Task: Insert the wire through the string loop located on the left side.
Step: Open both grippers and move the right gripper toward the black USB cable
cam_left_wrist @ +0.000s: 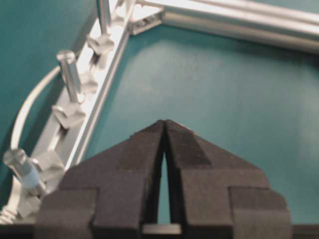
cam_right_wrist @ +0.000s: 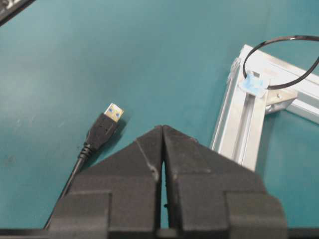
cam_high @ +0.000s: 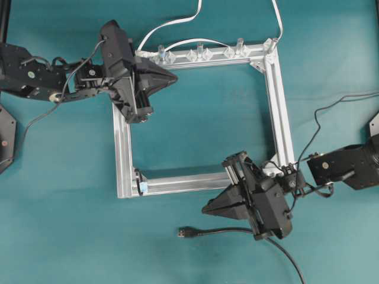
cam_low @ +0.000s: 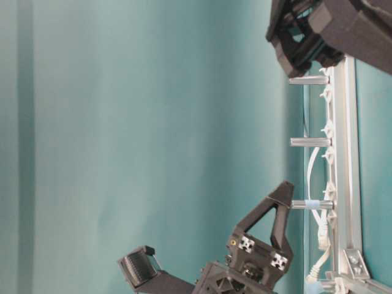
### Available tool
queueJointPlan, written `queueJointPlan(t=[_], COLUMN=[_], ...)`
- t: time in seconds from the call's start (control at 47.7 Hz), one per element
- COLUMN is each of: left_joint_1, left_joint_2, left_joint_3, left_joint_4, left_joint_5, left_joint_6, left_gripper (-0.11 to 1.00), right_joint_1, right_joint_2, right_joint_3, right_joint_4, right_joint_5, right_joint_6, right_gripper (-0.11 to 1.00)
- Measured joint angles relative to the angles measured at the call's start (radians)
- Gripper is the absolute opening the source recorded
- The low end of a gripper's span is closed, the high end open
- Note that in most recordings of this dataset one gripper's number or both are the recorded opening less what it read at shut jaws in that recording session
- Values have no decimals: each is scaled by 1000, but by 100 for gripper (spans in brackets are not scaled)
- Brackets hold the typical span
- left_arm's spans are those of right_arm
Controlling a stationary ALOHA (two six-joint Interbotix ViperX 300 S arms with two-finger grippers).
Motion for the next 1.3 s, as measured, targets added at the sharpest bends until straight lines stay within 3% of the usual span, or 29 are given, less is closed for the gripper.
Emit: queueJointPlan(t=[0.084,0.251,0.314,0.524,0.587,0.838,1.299], left_joint_1=[0,0,-2,-2,-2,-2,-2], left_joint_2=[-2,-2,-2,-6,-8,-9,-129], left_joint_3=[2,5,6,6,5,6,67], left_joint_4=[0,0,0,0,0,0,11], left_joint_5=[0,23,46,144,156,173,275], left_joint_6=[0,0,0,3,3,3,41], left_gripper=[0,1,10,70,81,81,81], right_joint_1=[0,0,0,0,0,0,9], right_joint_2=[0,0,0,0,0,0,0], right_joint_3=[-8,-15,-17,-17,-17,-17,-34], right_joint_4=[2,15,17,20,21,21,71], right_joint_5=[18,41,41,46,48,57,126], right_joint_6=[0,0,0,-2,-2,-2,-2], right_gripper=[16,66,77,77,77,77,76])
